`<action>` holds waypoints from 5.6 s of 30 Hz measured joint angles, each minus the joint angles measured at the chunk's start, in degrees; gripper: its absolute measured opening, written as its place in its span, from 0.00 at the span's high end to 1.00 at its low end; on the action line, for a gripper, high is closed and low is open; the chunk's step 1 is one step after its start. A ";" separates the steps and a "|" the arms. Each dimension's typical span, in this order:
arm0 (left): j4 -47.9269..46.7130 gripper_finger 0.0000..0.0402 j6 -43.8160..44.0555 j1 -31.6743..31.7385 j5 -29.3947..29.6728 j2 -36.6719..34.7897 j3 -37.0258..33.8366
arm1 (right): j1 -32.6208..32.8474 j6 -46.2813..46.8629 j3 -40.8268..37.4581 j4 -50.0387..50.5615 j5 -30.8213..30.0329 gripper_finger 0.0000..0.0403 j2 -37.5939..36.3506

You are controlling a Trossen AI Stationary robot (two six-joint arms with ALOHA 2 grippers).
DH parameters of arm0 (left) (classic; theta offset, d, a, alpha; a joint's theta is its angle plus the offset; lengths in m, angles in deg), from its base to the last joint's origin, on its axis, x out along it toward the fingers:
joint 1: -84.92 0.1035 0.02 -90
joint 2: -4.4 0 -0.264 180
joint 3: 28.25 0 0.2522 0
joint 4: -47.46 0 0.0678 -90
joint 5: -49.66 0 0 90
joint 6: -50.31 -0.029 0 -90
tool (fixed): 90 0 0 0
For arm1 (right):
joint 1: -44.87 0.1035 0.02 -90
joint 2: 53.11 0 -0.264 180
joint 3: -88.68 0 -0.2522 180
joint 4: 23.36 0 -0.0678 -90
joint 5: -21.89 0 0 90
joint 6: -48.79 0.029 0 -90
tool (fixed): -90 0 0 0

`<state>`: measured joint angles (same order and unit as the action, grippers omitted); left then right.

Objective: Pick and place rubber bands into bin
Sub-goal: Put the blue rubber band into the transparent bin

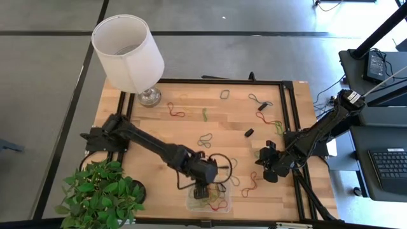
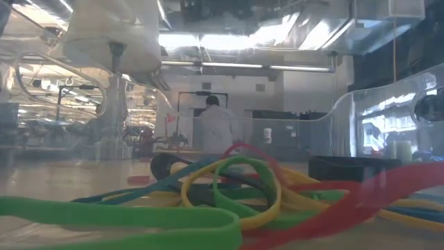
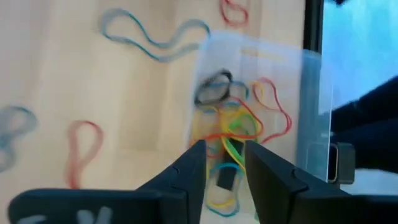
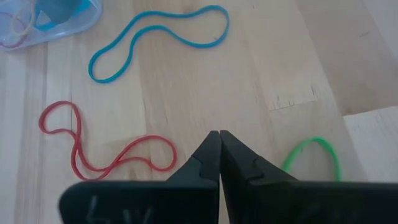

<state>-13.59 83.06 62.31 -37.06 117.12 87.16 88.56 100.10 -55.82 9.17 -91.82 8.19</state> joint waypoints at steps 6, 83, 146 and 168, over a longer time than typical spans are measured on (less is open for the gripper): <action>-1.49 0.87 -14.29 3.17 1.43 -4.18 0.00 | 0.00 1.13 0.00 -0.13 0.01 0.99 0.00; 45.08 1.00 -38.62 39.12 -15.43 -57.04 -76.87 | -42.02 -45.31 65.98 18.71 18.94 0.58 62.44; 47.32 0.99 -35.45 29.39 -7.67 -57.02 -76.87 | -11.95 23.49 108.26 47.16 13.77 1.00 80.58; 47.10 0.99 -34.87 29.39 -8.07 -57.02 -76.87 | -11.98 21.92 112.96 52.69 15.84 0.66 79.54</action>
<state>33.51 48.19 91.70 -45.13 60.10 10.29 76.58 122.02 57.14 61.86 -75.98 87.73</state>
